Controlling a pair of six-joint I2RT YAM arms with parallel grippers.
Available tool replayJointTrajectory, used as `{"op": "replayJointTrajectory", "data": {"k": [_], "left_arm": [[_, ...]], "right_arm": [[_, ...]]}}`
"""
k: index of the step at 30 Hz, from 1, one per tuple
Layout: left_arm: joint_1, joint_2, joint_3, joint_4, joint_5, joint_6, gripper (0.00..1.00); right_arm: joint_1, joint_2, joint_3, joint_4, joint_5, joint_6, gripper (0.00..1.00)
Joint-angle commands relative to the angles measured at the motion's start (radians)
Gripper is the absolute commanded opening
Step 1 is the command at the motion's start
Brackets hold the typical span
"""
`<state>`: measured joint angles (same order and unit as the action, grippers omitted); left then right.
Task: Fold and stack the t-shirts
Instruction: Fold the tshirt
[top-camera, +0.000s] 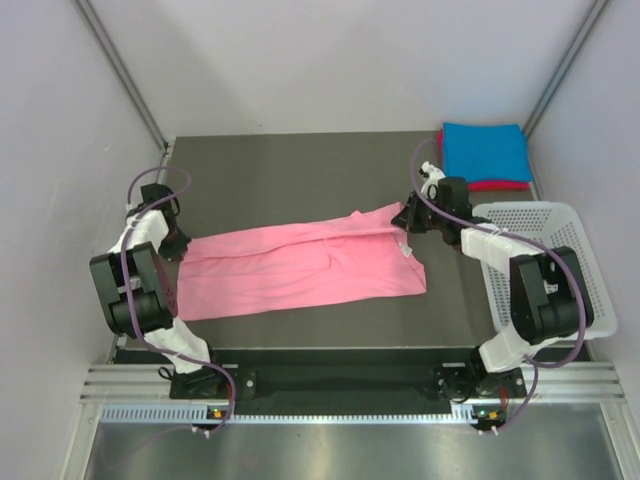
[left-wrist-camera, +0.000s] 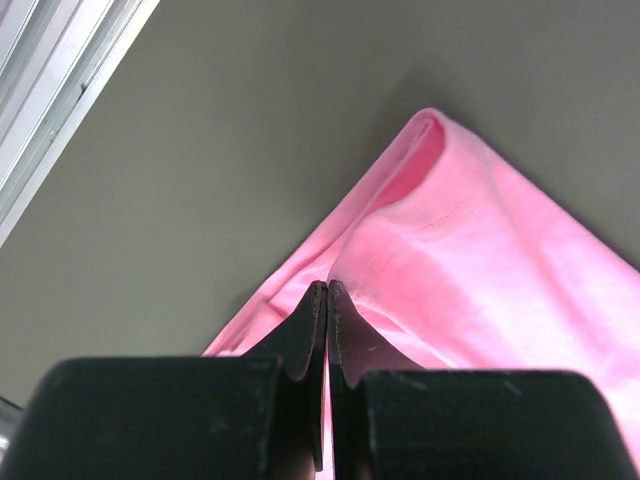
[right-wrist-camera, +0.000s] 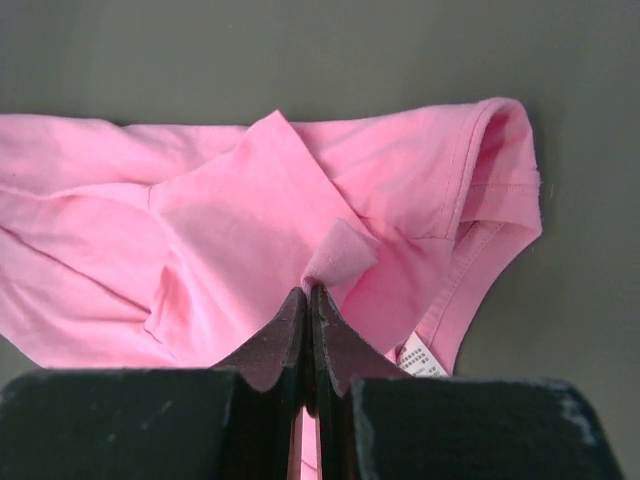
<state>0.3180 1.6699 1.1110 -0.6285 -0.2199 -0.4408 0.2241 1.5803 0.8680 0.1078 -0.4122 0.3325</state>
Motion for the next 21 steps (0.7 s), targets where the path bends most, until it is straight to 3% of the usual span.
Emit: {"op": "replayJointTrajectory", "data": {"k": [1, 11, 21], "left_arm": [[0.004, -0.050, -0.011, -0.003, -0.038, -0.006, 0.00], [0.004, -0.087, 0.003, -0.040, -0.061, -0.024, 0.00], [0.006, -0.082, -0.051, -0.057, -0.116, -0.010, 0.00]], "right_arm": [[-0.005, -0.080, -0.006, 0.041, 0.013, -0.033, 0.00], [0.003, -0.155, -0.004, -0.016, 0.035, -0.050, 0.00], [0.018, -0.203, -0.150, 0.000, 0.009, -0.003, 0.00]]}}
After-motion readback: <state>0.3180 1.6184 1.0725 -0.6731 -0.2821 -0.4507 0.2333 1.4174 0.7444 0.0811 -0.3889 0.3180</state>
